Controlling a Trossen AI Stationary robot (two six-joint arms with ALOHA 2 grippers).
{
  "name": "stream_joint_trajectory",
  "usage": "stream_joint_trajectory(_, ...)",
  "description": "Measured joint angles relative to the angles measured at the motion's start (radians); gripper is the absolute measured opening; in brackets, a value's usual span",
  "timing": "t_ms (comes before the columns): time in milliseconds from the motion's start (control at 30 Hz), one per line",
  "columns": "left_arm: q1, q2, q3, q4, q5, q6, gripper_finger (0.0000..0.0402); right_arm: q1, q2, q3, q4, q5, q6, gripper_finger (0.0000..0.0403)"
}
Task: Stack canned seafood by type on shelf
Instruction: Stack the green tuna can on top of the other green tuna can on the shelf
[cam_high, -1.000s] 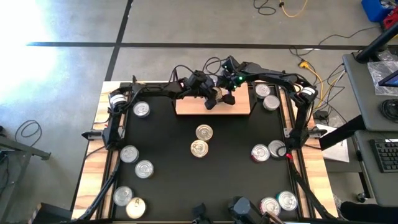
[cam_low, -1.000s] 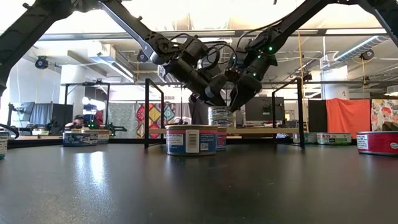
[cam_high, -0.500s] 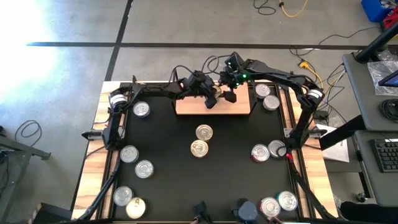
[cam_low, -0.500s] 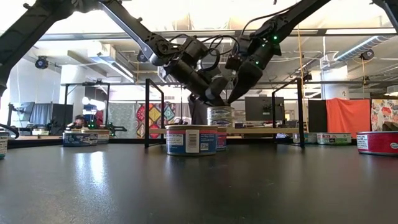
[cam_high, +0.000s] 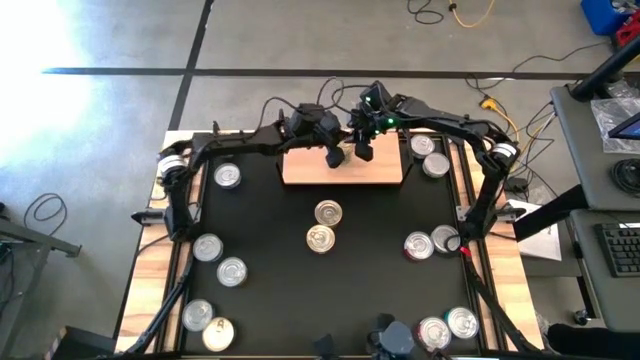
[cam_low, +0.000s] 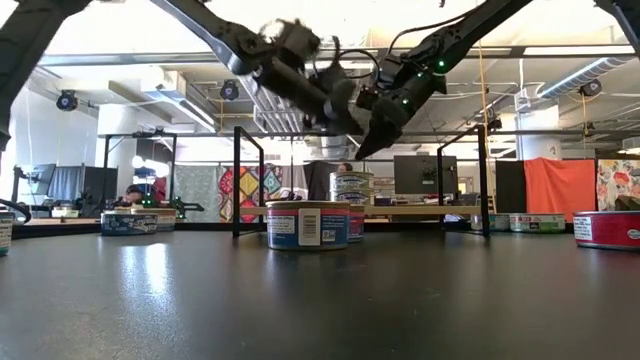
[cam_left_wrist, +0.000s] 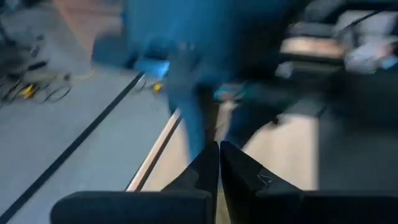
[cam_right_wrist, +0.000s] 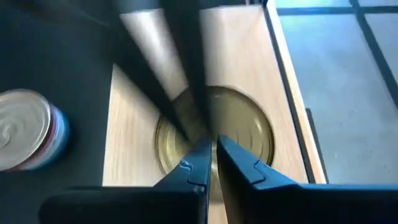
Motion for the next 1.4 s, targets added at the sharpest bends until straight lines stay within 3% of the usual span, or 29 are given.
stream_joint_trajectory(100, -0.020, -0.076, -0.079, 0.066, 0.024, -0.010, 0.0001, 0.002, 0.020, -0.002, 0.021, -0.006, 0.029, 0.0017)
stream_joint_trajectory(300, -0.059, -0.239, -0.359, 0.312, 0.029, -0.047, 0.0001, 0.023, 0.087, -0.003, 0.063, -0.010, 0.057, 0.0018)
stream_joint_trajectory(467, -0.065, -0.367, -0.516, 0.391, -0.042, -0.062, 0.0001, 0.027, 0.099, -0.003, 0.095, 0.009, 0.041, 0.0018)
stream_joint_trajectory(800, -0.102, -0.530, -0.667, 0.411, -0.052, -0.071, 0.0001, 0.008, 0.109, -0.001, 0.124, 0.099, -0.034, 0.0018)
stream_joint_trajectory(933, -0.141, -0.582, -0.711, 0.415, -0.116, -0.070, 0.0001, 0.006, 0.110, 0.000, 0.133, 0.109, -0.034, 0.0018)
stream_joint_trajectory(1400, -0.199, -0.691, -0.804, 0.413, -0.173, -0.062, 0.0001, 0.004, 0.100, 0.018, 0.111, 0.166, -0.069, 0.0018)
